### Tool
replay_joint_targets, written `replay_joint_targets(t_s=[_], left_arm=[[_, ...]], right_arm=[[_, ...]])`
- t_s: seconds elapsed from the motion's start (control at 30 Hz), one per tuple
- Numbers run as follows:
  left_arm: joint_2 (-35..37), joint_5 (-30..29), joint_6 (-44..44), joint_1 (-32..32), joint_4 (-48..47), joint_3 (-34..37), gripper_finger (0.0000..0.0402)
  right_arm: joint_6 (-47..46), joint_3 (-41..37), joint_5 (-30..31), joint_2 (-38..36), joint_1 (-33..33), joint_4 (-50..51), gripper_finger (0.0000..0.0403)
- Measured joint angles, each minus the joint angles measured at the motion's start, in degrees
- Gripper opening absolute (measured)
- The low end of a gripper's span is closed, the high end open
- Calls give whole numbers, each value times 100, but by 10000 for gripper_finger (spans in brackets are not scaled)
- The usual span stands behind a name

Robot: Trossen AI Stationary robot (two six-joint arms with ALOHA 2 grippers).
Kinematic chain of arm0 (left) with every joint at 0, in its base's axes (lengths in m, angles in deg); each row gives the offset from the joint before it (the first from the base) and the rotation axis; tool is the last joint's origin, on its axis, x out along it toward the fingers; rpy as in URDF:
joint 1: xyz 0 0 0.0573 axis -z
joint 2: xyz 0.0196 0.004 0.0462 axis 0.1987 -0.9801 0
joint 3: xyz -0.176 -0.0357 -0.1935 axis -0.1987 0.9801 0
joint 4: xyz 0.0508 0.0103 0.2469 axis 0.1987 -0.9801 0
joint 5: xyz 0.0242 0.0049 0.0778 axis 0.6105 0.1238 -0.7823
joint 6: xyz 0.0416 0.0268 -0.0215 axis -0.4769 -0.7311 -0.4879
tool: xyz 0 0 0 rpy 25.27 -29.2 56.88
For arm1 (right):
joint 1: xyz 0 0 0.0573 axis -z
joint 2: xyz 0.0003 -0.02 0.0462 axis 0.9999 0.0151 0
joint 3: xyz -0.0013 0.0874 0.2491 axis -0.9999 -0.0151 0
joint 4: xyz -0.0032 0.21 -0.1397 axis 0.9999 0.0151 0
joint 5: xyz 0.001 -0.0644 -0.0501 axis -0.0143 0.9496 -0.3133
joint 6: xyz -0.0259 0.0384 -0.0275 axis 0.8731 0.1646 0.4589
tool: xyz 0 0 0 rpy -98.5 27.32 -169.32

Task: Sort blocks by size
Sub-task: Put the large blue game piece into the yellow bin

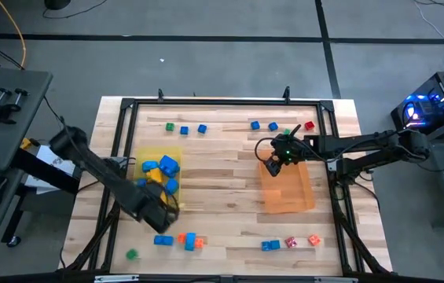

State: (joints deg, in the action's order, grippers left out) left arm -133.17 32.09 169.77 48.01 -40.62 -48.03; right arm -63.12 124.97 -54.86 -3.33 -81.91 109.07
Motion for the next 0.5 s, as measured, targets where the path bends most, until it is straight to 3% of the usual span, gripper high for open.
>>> replay_joint_targets(t_s=[0.13,0.33,0.4,0.5], left_arm=[[810,-559,-493,-213,-474,-2,0],[1691,-911,-1212,-415,-661,-2,0],[1844,-760,-2121,-445,-256,-2,0],[1840,180,-3641,-417,395,-11,2]], right_arm=[[57,0,2,0,0,-43,286],[-29,0,2,0,0,-68,286],[-67,0,4,0,0,-82,286],[-59,0,4,0,0,-162,286]])
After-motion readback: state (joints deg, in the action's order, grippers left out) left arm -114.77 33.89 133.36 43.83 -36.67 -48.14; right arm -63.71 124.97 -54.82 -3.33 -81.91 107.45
